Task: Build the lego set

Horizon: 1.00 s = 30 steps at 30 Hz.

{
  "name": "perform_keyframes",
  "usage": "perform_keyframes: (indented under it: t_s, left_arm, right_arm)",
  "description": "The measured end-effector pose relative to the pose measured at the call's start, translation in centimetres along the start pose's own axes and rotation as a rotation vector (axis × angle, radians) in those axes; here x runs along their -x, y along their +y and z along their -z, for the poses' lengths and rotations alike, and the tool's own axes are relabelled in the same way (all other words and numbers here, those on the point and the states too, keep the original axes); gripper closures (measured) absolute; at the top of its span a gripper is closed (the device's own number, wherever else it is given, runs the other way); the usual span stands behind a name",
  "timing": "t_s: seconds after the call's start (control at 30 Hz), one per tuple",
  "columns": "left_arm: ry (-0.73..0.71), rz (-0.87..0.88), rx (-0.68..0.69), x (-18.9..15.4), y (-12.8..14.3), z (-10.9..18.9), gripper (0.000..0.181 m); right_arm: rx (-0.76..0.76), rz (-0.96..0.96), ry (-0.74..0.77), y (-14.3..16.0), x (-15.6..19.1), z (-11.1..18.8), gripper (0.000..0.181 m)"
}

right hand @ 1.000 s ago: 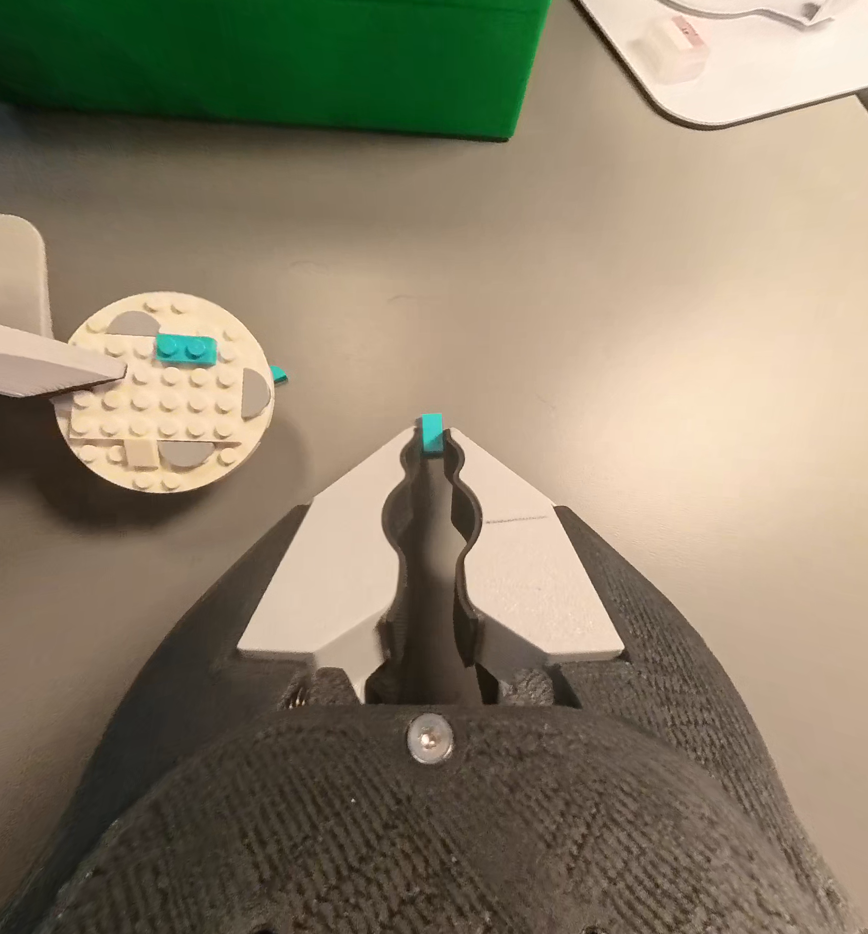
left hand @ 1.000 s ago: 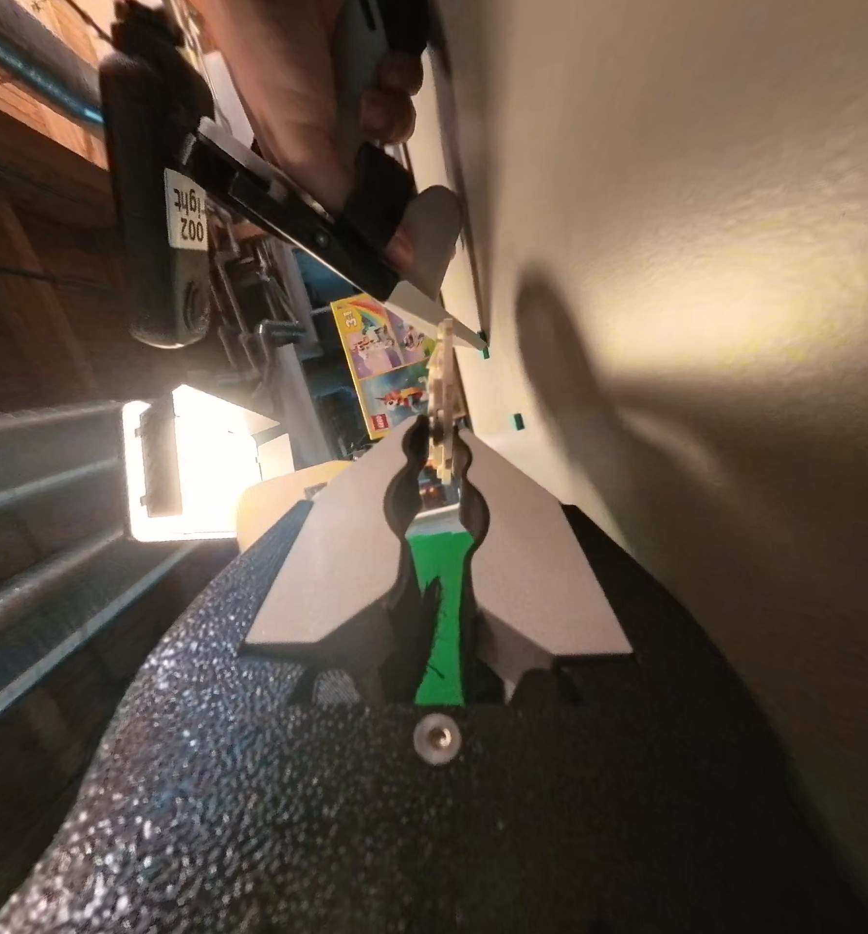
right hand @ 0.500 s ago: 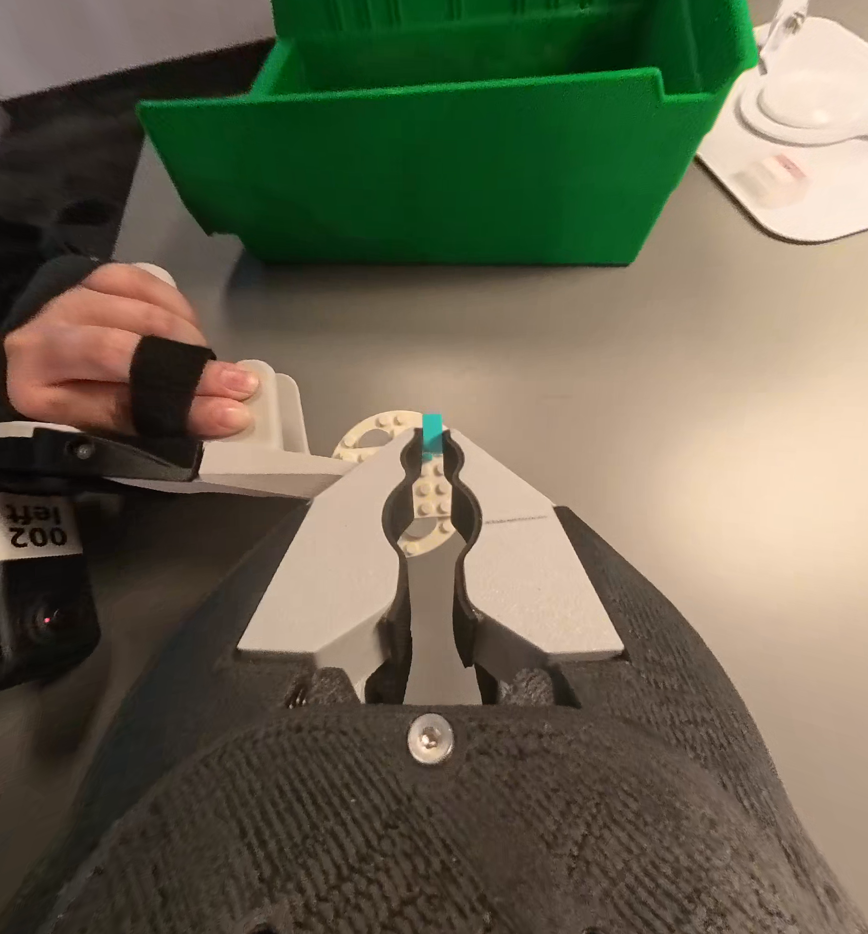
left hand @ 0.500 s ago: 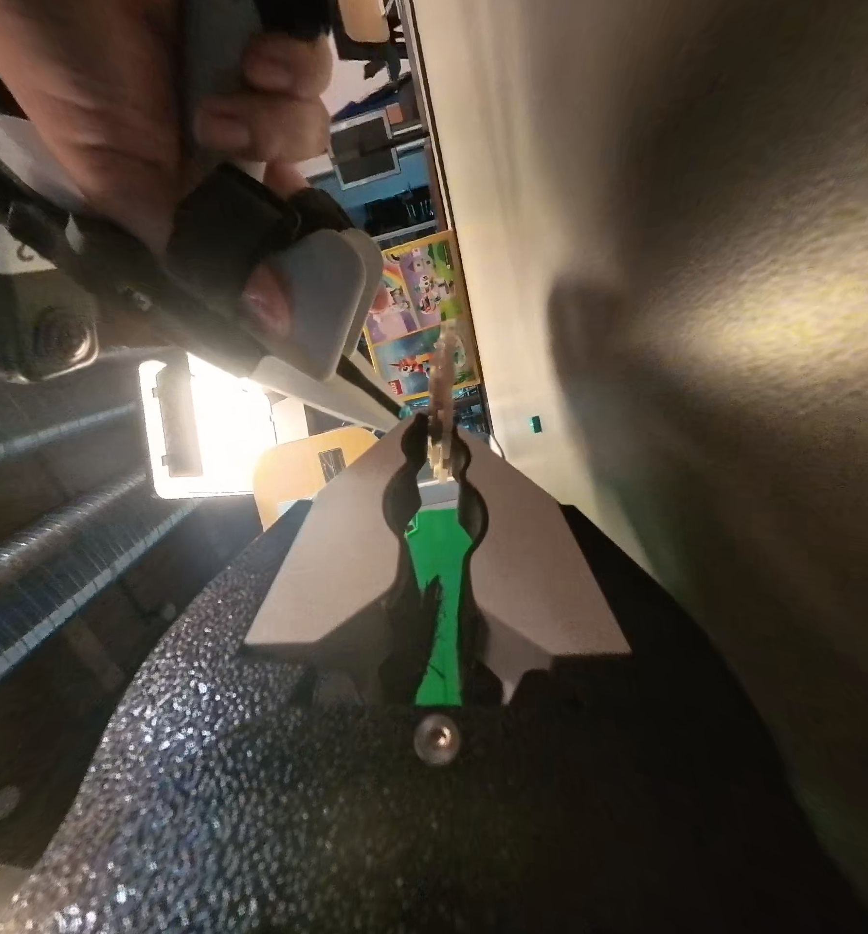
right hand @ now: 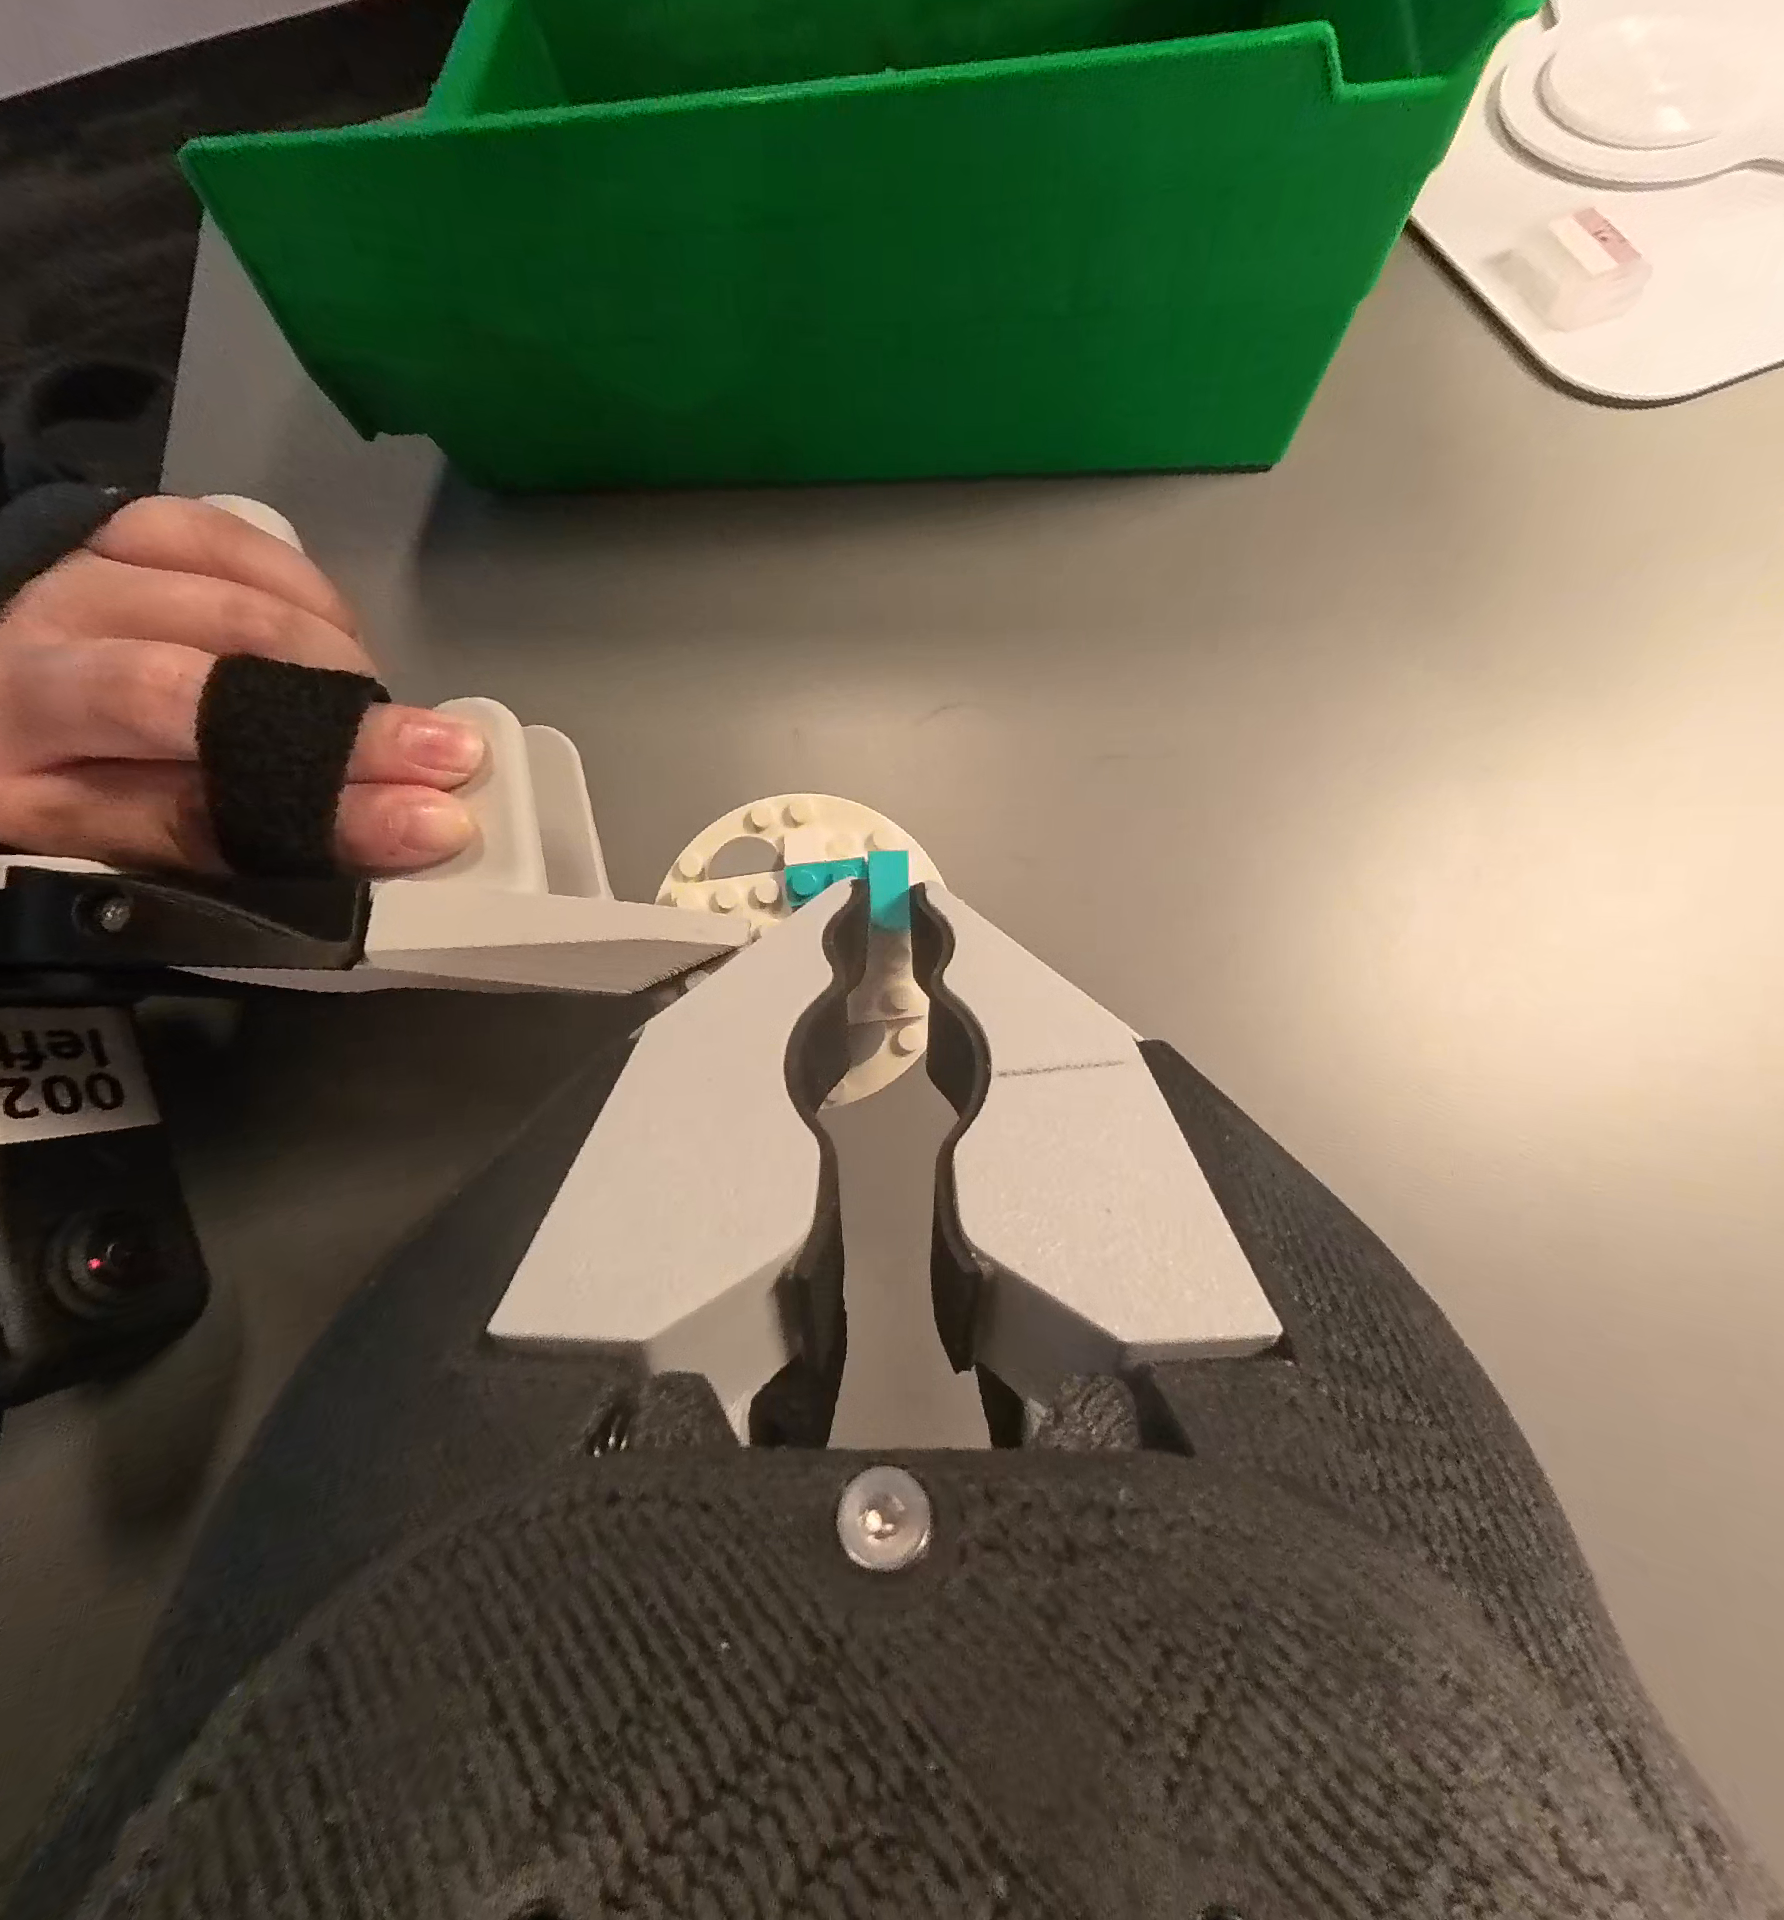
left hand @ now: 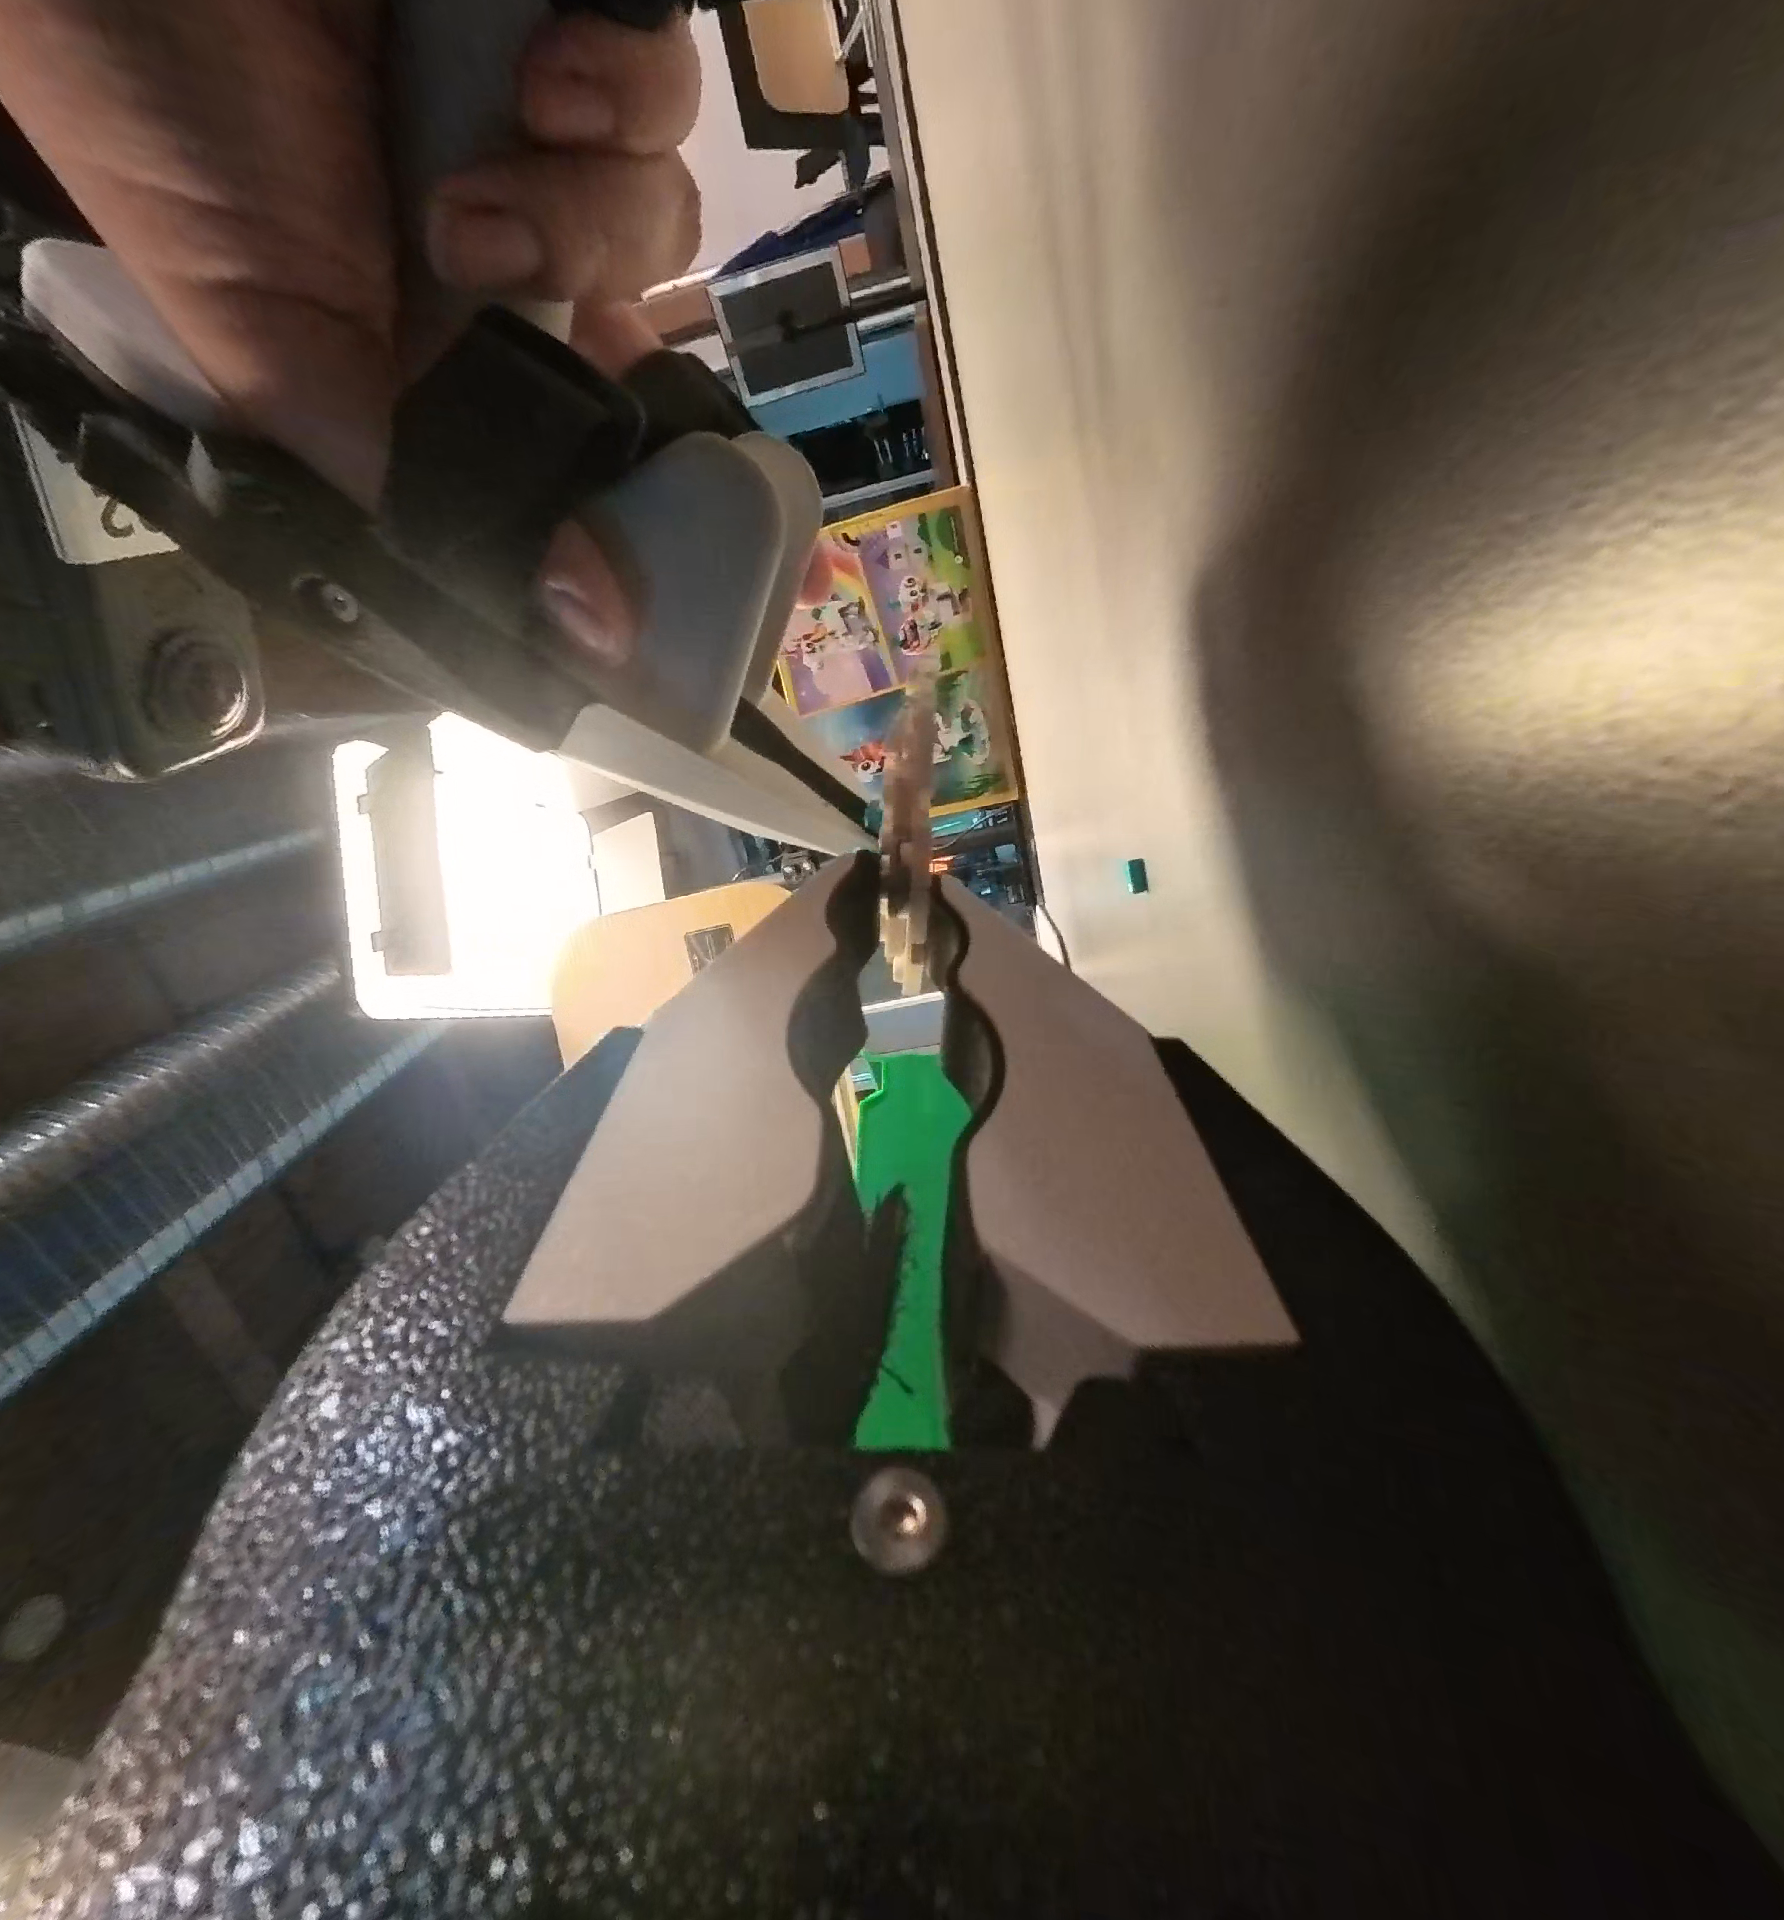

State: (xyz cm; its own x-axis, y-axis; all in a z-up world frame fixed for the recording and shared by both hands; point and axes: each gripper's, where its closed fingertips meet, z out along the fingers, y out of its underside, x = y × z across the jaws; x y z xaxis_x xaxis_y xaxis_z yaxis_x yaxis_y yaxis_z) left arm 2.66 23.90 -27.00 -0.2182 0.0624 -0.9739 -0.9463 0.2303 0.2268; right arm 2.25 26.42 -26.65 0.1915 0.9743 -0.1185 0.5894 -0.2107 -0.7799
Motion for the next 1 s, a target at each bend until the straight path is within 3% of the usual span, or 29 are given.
perform_keyframes:
  t_s: [0.53,0.67,0.8,0.87,0.93,1.0]
  left_arm:
    - [-0.021,0.022,-0.014,0.5,-0.1,0.2,0.175]
    - [-0.029,0.045,-0.026,0.8,-0.1,0.3,0.175]
    - [-0.034,0.105,-0.052,1.3,0.0,0.5,0.175]
    - [-0.040,0.146,-0.091,1.6,-0.3,0.7,0.175]
    - [-0.052,0.177,-0.121,2.0,-0.5,0.9,0.175]
    - [-0.067,0.177,-0.142,2.2,-0.7,1.1,0.175]
  right_arm:
    - [-0.010,0.006,-0.011,-0.5,0.7,0.6,0.162]
    - [-0.059,0.039,-0.021,-1.3,0.8,1.6,0.147]
    - [-0.168,0.241,0.009,-1.9,1.1,4.4,0.118]
    - [-0.082,0.369,0.063,0.3,1.2,4.9,0.116]
    - [0.004,0.512,0.156,2.4,1.0,4.9,0.103]
    - [-0.017,0.691,0.233,2.9,1.7,4.7,0.099]
